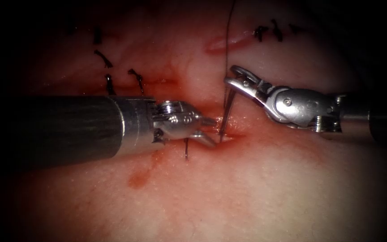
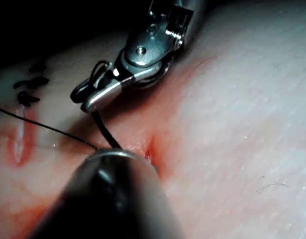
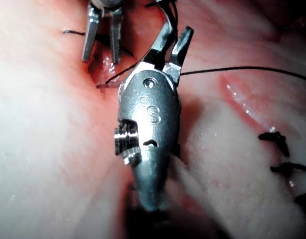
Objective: Wound Closure
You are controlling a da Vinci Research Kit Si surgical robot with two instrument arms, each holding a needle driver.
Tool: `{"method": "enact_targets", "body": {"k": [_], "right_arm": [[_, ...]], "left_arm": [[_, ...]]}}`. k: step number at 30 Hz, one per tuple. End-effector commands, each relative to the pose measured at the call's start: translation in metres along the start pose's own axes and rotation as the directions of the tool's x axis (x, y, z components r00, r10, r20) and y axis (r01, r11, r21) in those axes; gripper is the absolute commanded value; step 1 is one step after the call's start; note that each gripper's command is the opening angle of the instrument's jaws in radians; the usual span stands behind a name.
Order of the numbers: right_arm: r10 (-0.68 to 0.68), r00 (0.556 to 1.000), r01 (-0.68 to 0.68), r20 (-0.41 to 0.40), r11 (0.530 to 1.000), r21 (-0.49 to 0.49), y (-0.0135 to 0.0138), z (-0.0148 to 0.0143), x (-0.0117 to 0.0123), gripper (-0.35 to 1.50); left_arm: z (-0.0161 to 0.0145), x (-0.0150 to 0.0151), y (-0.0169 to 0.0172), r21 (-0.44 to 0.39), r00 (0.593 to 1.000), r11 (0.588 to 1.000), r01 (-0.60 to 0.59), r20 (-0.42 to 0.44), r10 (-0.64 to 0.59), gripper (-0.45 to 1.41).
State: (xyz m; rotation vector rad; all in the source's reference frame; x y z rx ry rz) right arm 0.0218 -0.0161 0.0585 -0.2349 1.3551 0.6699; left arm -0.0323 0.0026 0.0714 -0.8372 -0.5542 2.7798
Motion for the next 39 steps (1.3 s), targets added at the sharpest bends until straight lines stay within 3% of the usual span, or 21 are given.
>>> {"method": "enact_targets", "body": {"k": [1, 12, 17, 27, 34, 39], "right_arm": [[0.012, 1.000, -0.012, 0.009, 1.000, 0.008, -0.0005, 0.0012, -0.0005, -0.35], [0.044, 0.998, -0.045, 0.036, 0.999, 0.019, -0.0012, 0.0011, -0.0027, -0.35], [0.109, 0.992, -0.112, 0.069, 0.993, 0.037, -0.0008, 0.0012, -0.0022, -0.35], [0.208, 0.960, -0.222, 0.187, 0.973, 0.060, 0.0000, 0.0021, -0.0017, -0.35], [0.310, 0.926, -0.325, 0.215, 0.945, 0.037, 0.0001, 0.0030, -0.0019, -0.35], [0.312, 0.916, -0.335, 0.254, 0.941, 0.052, 0.0002, 0.0033, -0.0019, -0.35]], "left_arm": [[0.0002, 0.0007, -0.0001, 0.005, 1.000, 1.000, -0.007, -0.004, 0.007, 0.44], [-0.0028, 0.0019, 0.0033, 0.041, 0.998, 0.999, -0.028, -0.053, 0.031, 0.42], [-0.0036, 0.0009, 0.0061, 0.083, 0.996, 0.996, -0.035, -0.081, 0.041, 0.25], [-0.0002, -0.0016, 0.0115, 0.120, 0.994, 0.990, -0.069, -0.082, 0.079, 0.19], [0.0010, -0.0012, 0.0123, 0.112, 0.992, 0.991, -0.075, -0.089, 0.085, 0.17], [0.0014, -0.0013, 0.0126, 0.110, 0.992, 0.991, -0.076, -0.088, 0.086, 0.17]]}}
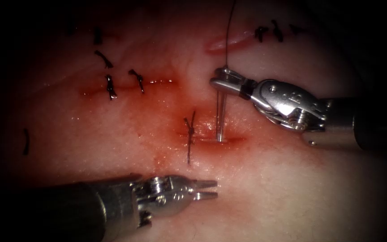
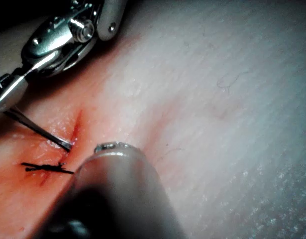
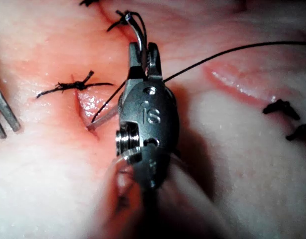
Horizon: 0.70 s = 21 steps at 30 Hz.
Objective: Wound Closure
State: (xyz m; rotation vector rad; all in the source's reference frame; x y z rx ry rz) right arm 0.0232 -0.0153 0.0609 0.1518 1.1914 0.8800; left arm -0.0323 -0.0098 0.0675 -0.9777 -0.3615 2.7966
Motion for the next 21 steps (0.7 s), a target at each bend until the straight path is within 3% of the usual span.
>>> {"method": "enact_targets", "body": {"k": [1, 10, 21], "right_arm": [[0.004, 1.000, -0.004, 0.000, 1.000, 0.005, -0.0001, 0.0012, 0.0002, -0.35], [0.016, 0.997, -0.018, 0.074, 0.999, 0.037, 0.0000, 0.0012, 0.0001, -0.35], [0.201, 0.976, -0.205, 0.086, 0.978, 0.046, 0.0002, 0.0013, -0.0004, -0.35]], "left_arm": [[0.0008, 0.0001, -0.0003, 0.000, 1.000, 1.000, -0.001, -0.001, 0.001, 0.17], [0.0025, -0.0014, -0.0006, -0.024, 0.999, 1.000, -0.018, 0.037, 0.019, 0.17], [0.0041, -0.0027, -0.0005, -0.056, 0.997, 0.998, -0.031, 0.063, 0.034, 0.17]]}}
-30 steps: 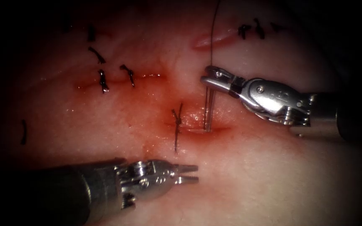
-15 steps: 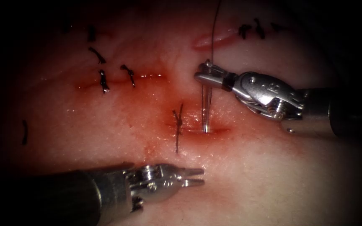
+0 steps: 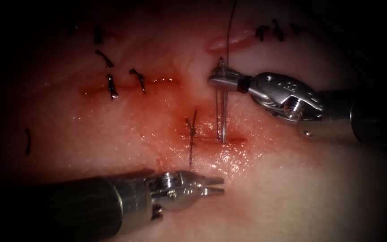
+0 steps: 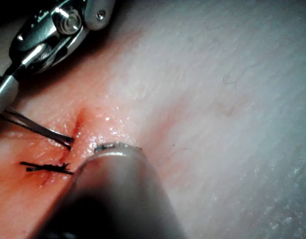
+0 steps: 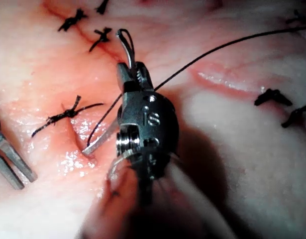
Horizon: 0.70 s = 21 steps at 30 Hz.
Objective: Wound Closure
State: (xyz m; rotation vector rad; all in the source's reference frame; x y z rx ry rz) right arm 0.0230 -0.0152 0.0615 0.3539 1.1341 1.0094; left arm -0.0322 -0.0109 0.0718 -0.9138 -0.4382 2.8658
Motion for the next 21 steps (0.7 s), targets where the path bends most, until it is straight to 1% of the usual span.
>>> {"method": "enact_targets", "body": {"k": [1, 4, 8, 11, 16, 21], "right_arm": [[0.006, 1.000, -0.006, -0.002, 1.000, 0.006, -0.0001, 0.0012, -0.0001, -0.35], [0.032, 0.999, -0.032, -0.001, 0.999, 0.026, 0.0000, 0.0012, -0.0003, -0.35], [0.049, 0.998, -0.050, 0.030, 0.998, 0.038, 0.0000, 0.0012, -0.0006, -0.35], [0.091, 0.995, -0.093, 0.041, 0.994, 0.063, 0.0001, 0.0013, -0.0007, -0.35], [0.156, 0.986, -0.161, 0.060, 0.983, 0.085, 0.0002, 0.0014, -0.0006, -0.35], [0.189, 0.979, -0.195, 0.075, 0.976, 0.094, 0.0002, 0.0014, -0.0006, -0.35]], "left_arm": [[0.0006, 0.0002, -0.0003, 0.001, 1.000, 1.000, -0.002, 0.000, 0.002, 0.17], [0.0005, -0.0001, -0.0002, -0.003, 1.000, 1.000, 0.001, -0.003, -0.001, 0.17], [0.0001, -0.0006, -0.0001, -0.008, 1.000, 1.000, -0.005, -0.005, 0.005, 0.17], [-0.0003, -0.0013, 0.0004, -0.012, 1.000, 1.000, 0.000, -0.003, 0.000, 0.15], [0.0002, -0.0020, 0.0008, -0.015, 1.000, 1.000, -0.002, 0.013, 0.002, 0.15], [0.0009, -0.0024, 0.0007, -0.019, 1.000, 1.000, 0.000, 0.016, 0.001, 0.15]]}}
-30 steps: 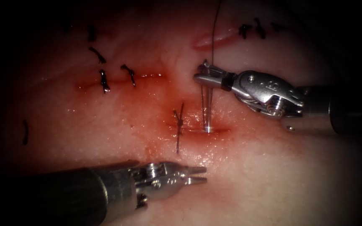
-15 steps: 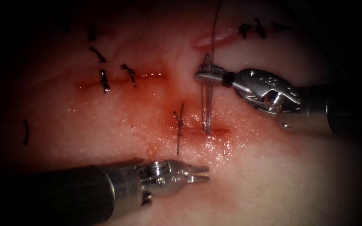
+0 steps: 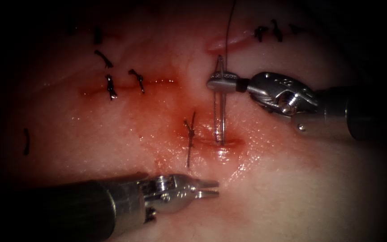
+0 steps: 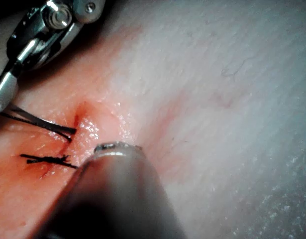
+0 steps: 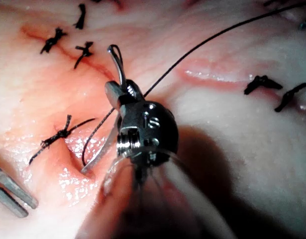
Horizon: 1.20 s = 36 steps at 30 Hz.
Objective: Wound Closure
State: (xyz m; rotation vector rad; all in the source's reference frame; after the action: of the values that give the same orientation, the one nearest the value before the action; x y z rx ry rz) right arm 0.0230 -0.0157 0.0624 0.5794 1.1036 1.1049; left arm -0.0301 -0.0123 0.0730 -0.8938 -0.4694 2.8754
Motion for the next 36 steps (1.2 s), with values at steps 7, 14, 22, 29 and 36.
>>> {"method": "enact_targets", "body": {"k": [7, 14, 22, 29, 36], "right_arm": [[0.027, 1.000, -0.027, -0.008, 0.999, 0.028, -0.0005, 0.0012, 0.0000, -0.35], [0.039, 0.999, -0.039, -0.019, 0.999, 0.016, -0.0014, 0.0012, -0.0011, -0.35], [0.130, 0.991, -0.131, 0.029, 0.991, 0.008, -0.0024, 0.0010, -0.0008, -0.35], [0.219, 0.973, -0.222, 0.067, 0.974, 0.045, -0.0026, 0.0011, -0.0007, -0.35], [0.295, 0.949, -0.304, 0.109, 0.949, 0.082, -0.0027, 0.0013, -0.0010, -0.35]], "left_arm": [[0.0003, -0.0003, 0.0003, -0.006, 1.000, 1.000, -0.007, 0.000, 0.007, 0.15], [-0.0009, -0.0010, 0.0014, -0.013, 1.000, 1.000, -0.012, -0.003, 0.011, 0.12], [-0.0007, -0.0013, 0.0014, -0.013, 1.000, 1.000, -0.009, -0.003, 0.009, 0.12], [0.0005, -0.0016, 0.0016, -0.024, 1.000, 1.000, -0.013, 0.010, 0.013, 0.10], [0.0006, -0.0017, 0.0019, -0.036, 1.000, 0.999, -0.016, 0.009, 0.016, 0.10]]}}
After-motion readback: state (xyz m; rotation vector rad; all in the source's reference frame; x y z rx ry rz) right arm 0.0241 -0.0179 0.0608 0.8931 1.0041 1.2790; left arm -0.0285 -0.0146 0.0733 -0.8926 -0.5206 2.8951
